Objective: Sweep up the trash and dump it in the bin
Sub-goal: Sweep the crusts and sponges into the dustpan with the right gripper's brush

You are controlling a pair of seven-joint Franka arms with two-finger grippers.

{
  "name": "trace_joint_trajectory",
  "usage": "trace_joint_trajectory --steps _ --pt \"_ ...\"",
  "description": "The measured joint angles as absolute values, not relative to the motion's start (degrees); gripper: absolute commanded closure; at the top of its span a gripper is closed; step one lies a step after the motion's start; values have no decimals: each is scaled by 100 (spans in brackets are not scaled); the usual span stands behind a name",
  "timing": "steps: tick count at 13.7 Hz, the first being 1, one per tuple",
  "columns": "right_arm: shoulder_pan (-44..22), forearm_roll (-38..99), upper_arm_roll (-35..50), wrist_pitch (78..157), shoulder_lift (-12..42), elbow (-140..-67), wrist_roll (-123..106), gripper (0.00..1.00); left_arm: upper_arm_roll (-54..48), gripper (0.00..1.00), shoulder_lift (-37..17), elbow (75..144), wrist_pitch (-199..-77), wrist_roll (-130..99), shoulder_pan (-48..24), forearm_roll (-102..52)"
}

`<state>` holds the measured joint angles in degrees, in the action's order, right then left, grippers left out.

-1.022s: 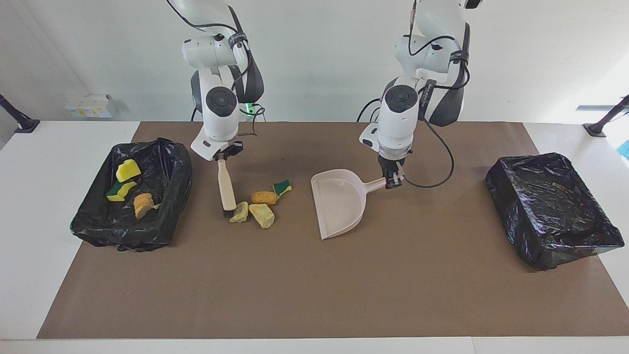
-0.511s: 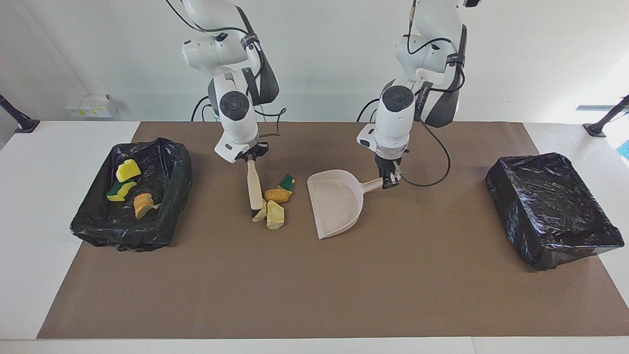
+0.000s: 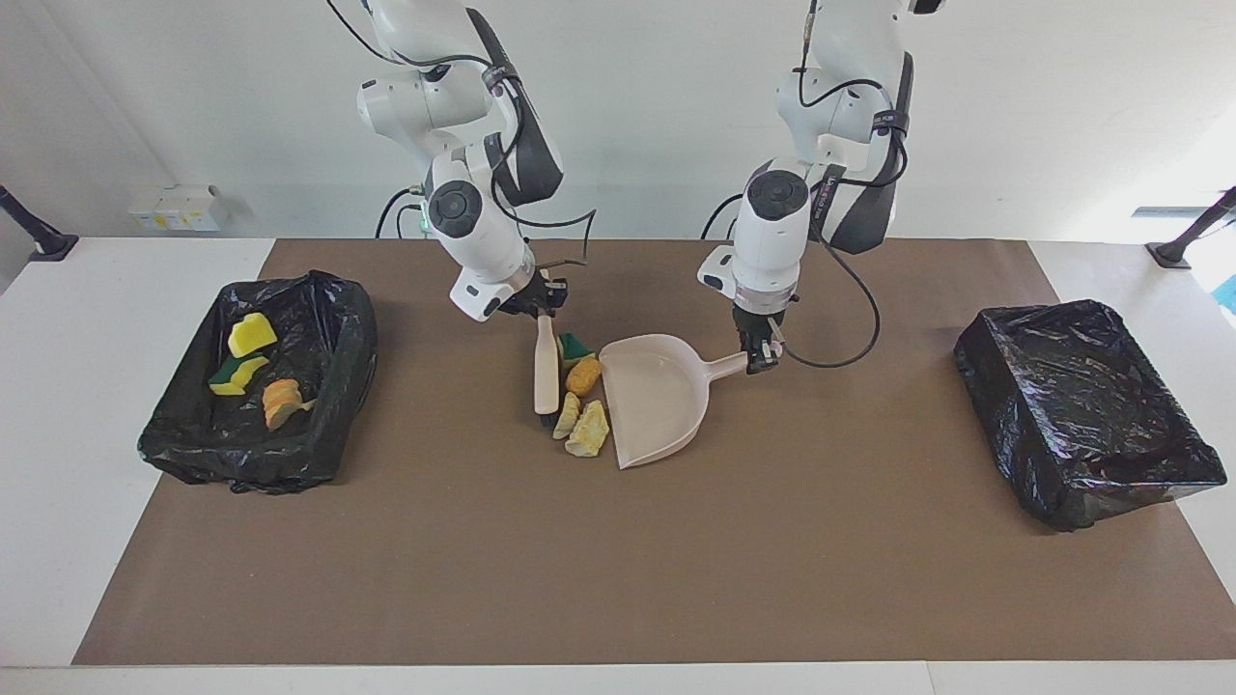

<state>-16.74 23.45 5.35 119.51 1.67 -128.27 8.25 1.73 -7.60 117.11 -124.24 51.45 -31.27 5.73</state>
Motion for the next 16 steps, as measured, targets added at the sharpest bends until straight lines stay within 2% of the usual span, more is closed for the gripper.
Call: trace_joint_trajectory --steps 4,8,13,16 --pt "-2009 3683 537 12413 391 -12521 846 100 194 100 -770 11882 -12779 5152 -3121 574" --pt "-2113 3710 524 12163 389 -11960 1597 100 193 100 -820 11923 -13024 5166 -3119 572" --pt "-2127 1292 497 10613 -54 -11761 2236 100 202 100 -843 11925 -13133 5276 -3094 452" --pt "-2060 364 486 10506 -171 -12115 1606 100 208 100 -866 11925 -13173 5440 -3059 316"
